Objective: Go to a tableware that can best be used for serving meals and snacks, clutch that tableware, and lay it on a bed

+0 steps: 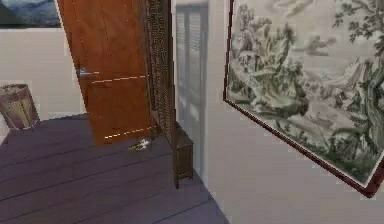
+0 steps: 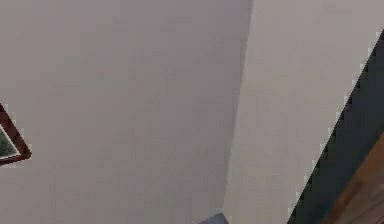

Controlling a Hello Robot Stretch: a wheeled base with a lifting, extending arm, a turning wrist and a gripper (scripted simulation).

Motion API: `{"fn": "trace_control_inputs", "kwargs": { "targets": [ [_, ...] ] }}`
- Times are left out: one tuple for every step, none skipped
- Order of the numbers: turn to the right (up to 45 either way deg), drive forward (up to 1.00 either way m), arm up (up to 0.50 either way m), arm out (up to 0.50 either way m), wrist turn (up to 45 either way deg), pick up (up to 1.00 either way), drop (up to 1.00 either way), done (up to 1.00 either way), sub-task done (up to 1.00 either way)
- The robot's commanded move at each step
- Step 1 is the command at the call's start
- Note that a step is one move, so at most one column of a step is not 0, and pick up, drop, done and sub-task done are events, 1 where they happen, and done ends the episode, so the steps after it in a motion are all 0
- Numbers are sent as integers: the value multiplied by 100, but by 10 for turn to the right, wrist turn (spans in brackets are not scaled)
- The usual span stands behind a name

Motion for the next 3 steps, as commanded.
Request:
{"fn": "trace_control_inputs", "kwargs": {
  "targets": [
    [-330, 0, 0, 0, 0, 0, 0, 0, 0],
    [0, 100, 0, 0, 0, 0, 0, 0, 0],
    [-30, 0, 0, 0, 0, 0, 0, 0, 0]
  ]
}}
